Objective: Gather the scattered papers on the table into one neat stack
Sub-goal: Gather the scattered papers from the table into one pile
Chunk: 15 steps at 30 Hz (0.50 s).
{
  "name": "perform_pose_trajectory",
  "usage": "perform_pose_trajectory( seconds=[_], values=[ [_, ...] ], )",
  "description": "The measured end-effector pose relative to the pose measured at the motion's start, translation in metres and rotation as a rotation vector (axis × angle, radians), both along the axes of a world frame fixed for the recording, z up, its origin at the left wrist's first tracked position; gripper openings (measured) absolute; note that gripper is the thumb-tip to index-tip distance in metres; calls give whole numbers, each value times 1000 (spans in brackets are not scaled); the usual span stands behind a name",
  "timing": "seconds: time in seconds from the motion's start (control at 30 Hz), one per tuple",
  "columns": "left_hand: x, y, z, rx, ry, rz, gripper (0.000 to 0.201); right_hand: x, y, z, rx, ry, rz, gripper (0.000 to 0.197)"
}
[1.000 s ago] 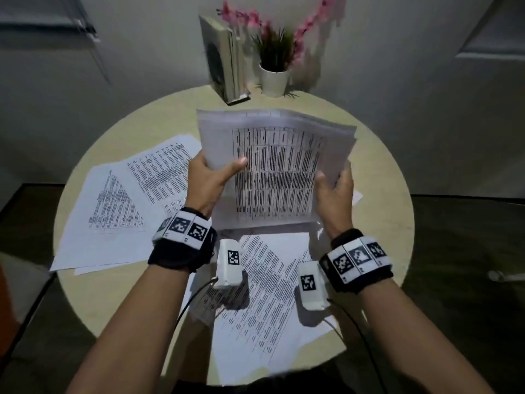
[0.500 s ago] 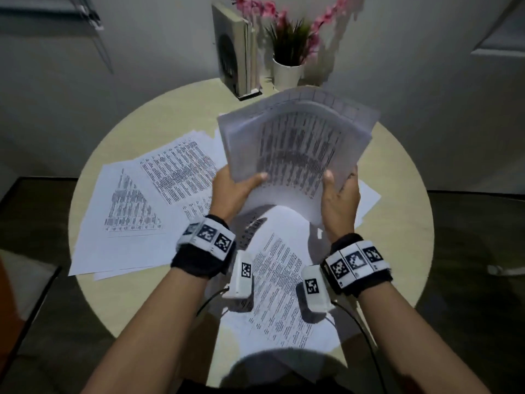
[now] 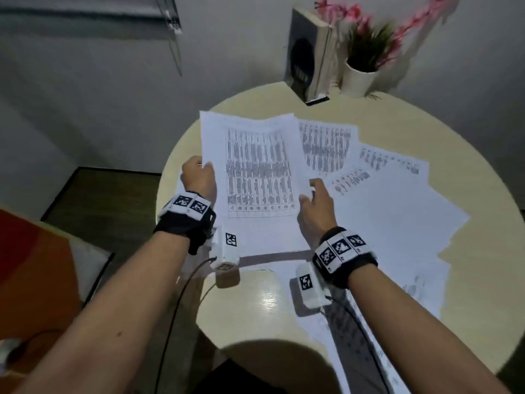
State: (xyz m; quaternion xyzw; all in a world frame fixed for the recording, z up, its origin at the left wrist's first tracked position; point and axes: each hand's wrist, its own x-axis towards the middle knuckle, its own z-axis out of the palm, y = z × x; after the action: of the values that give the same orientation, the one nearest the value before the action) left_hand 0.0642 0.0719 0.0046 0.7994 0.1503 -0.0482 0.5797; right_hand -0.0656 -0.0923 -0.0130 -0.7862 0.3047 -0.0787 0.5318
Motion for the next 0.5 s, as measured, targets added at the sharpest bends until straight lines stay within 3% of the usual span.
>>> perform_pose_trajectory(
  seconds=[0.13,0.17,0.23,0.3,0.37,0.4,0.47,0.5],
  values=[
    [21,47,-34,114,96,48,30,35,33,-23,-62,261,182,44],
    [21,55,-40,172,127,33,26,40,39,-28,-88,321,245,41],
    [20,66,-52,310,250,-24,20,48,45,-40,-217,446,346,9],
    [16,70,-59,520,394,-91,47,54,45,-44,-323,497,400,32],
    [14,63,-56,708,465,-152,62,59,38,-40,-321,498,386,38],
    [13,57,-53,733,463,-166,68,62,31,-37,-291,508,354,33],
    [13,41,-45,710,398,-184,82,67,8,-31,-279,487,271,5],
    [14,30,-42,707,346,-226,87,69,-9,-32,-290,494,206,14]
  ],
)
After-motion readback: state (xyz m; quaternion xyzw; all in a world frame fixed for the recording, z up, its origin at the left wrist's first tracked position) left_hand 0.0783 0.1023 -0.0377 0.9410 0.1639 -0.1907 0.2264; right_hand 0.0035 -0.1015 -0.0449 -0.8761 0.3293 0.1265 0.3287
